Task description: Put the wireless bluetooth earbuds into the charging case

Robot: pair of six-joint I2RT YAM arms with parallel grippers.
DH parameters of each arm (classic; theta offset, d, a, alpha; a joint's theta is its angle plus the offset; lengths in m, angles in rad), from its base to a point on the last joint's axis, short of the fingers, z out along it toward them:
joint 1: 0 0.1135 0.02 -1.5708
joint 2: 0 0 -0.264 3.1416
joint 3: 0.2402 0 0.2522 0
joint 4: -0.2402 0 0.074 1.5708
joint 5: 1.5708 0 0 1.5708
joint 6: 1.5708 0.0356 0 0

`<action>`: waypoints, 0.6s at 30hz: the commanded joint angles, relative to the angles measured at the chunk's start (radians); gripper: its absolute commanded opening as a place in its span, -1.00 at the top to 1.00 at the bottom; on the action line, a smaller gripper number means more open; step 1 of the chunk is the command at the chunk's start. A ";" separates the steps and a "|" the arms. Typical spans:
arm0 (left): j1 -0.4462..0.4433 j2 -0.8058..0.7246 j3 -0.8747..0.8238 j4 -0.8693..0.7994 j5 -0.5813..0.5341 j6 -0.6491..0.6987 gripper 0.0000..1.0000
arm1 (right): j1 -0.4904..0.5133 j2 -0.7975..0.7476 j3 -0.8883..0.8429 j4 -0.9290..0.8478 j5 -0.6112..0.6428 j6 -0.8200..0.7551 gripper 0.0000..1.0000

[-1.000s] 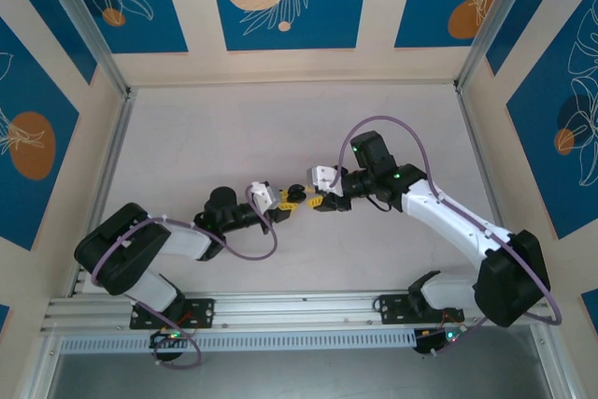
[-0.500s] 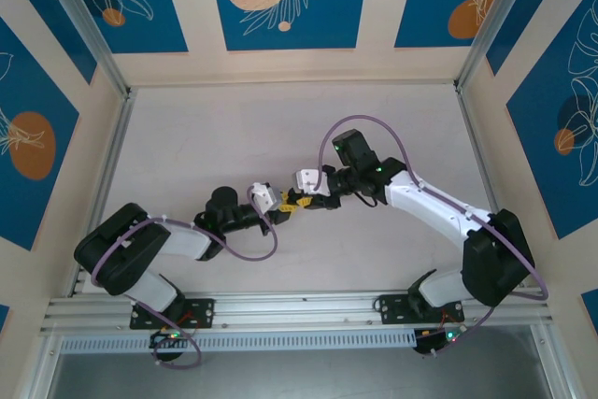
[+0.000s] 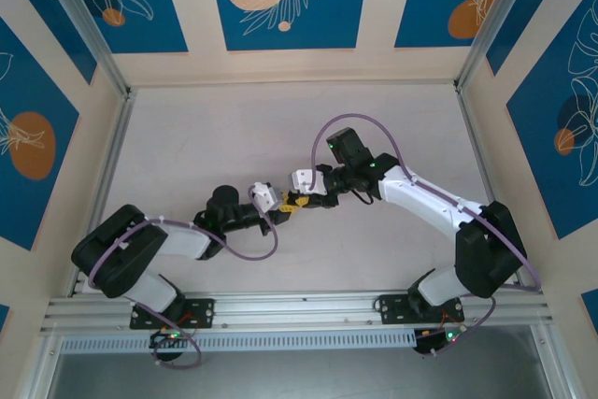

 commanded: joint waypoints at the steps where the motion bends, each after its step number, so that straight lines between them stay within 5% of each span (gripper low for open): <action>1: -0.012 -0.038 0.026 0.000 0.023 0.028 0.72 | 0.008 0.022 0.032 -0.051 -0.001 -0.025 0.45; 18: -0.011 -0.101 0.046 -0.091 0.020 0.054 0.72 | 0.048 0.085 0.067 -0.094 0.061 -0.038 0.48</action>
